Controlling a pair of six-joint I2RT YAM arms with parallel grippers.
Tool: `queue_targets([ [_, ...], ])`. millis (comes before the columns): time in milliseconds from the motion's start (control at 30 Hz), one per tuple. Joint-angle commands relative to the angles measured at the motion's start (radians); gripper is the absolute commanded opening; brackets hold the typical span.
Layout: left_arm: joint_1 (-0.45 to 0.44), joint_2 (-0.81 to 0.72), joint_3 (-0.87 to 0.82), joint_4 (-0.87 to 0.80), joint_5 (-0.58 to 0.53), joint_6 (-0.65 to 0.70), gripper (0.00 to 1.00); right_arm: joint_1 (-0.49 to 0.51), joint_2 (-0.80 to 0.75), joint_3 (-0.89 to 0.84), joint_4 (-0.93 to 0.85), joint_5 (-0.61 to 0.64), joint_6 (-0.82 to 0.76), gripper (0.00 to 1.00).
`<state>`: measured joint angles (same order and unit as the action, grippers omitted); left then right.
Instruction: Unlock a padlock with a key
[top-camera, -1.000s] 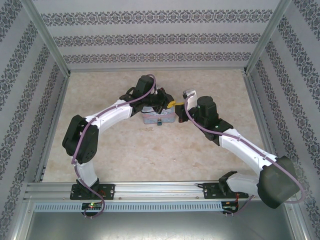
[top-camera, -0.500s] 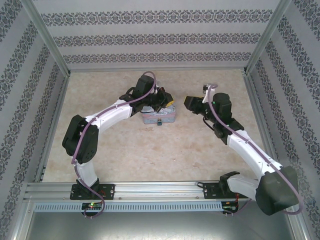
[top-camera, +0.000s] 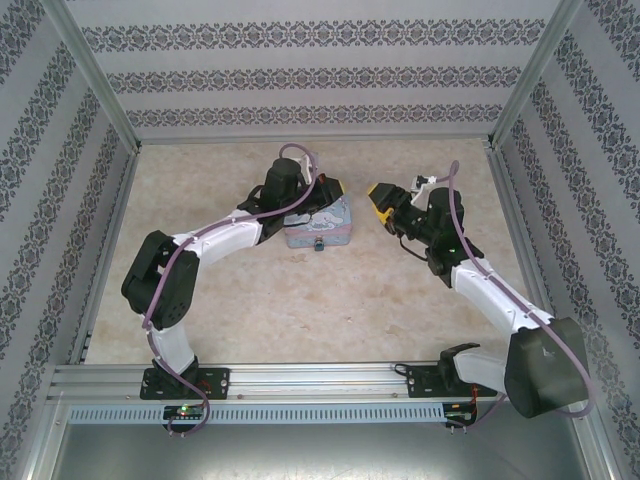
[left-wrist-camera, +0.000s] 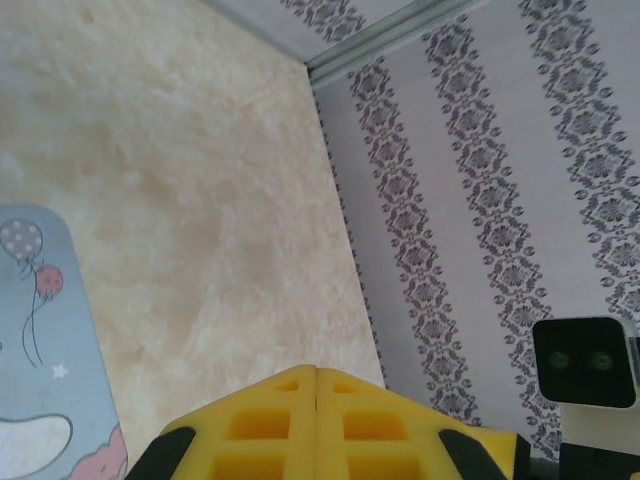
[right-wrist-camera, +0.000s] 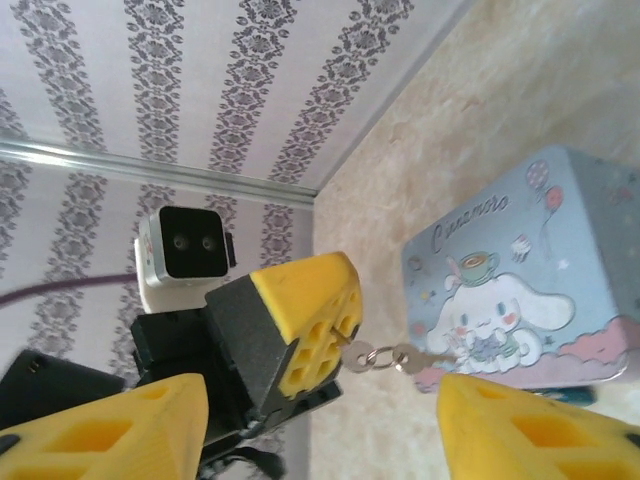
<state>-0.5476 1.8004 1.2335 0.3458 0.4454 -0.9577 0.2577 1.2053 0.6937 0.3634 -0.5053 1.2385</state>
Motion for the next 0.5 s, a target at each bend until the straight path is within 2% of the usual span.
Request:
queue_targets([
  [0,0.010,-0.047,-0.046,0.233,-0.074,-0.023,0.00,0.027,0.011,-0.024,0.121,0.001,0.204,0.64],
  [167,0.006,-0.041,-0.078,0.342,-0.120,-0.093,0.00,0.071,0.057,-0.054,0.248,0.073,0.381,0.64],
  [467,-0.019,-0.020,-0.100,0.431,-0.148,-0.152,0.00,0.146,0.191,-0.039,0.464,0.173,0.523,0.62],
])
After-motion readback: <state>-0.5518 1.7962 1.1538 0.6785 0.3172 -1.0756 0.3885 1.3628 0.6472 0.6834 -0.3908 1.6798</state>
